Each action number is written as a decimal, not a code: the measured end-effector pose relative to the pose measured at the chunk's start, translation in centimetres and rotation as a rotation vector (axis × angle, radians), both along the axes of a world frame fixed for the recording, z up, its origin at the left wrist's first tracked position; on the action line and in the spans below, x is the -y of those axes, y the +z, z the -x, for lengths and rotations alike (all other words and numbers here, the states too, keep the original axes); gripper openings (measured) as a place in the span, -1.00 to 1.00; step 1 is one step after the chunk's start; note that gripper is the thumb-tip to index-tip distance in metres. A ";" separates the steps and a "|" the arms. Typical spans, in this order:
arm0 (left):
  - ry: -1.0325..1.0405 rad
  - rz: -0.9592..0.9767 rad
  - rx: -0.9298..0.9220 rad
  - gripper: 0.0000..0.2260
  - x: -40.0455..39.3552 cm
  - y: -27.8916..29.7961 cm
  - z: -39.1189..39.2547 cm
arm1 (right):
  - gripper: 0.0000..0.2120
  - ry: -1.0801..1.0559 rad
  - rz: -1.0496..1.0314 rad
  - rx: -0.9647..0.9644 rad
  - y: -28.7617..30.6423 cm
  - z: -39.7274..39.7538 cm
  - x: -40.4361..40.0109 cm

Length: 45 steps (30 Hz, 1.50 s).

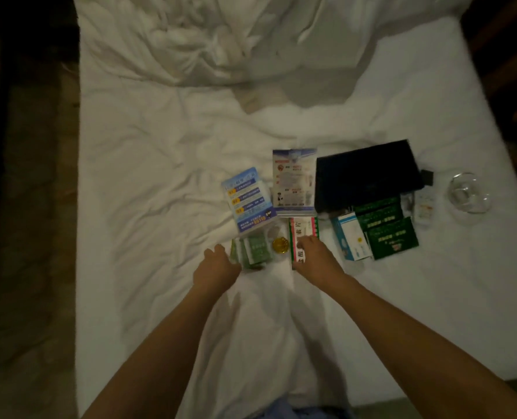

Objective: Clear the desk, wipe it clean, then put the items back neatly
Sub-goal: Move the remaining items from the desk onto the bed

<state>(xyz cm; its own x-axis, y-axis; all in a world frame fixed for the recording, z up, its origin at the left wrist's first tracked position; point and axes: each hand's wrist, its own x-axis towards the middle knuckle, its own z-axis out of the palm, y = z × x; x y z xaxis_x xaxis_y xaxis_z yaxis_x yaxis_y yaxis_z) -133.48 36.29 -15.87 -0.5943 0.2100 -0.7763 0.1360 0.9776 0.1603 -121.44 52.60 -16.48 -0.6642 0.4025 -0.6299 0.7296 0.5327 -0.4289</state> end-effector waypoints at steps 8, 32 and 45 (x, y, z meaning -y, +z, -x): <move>-0.449 -0.101 -0.176 -0.60 -2.8 10.6 -2.9 | -0.63 -0.061 -0.090 -0.027 10.0 -5.3 0.0; -1.669 -0.665 -0.101 -0.67 -18.4 29.4 -63.1 | -0.62 -0.944 -0.426 0.149 30.5 -67.4 3.6; -2.411 -0.756 0.055 -0.67 -11.6 30.2 -94.5 | -0.63 -1.658 -0.429 0.301 33.1 -91.0 21.4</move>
<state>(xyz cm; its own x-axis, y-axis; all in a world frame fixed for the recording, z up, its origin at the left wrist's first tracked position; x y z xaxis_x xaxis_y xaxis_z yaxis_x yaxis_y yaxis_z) -39.01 47.91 14.29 0.9143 0.2664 -0.3049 0.3515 -0.8961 0.2709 -30.42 31.23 16.60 0.7029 0.6361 -0.3184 0.5951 -0.7710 -0.2268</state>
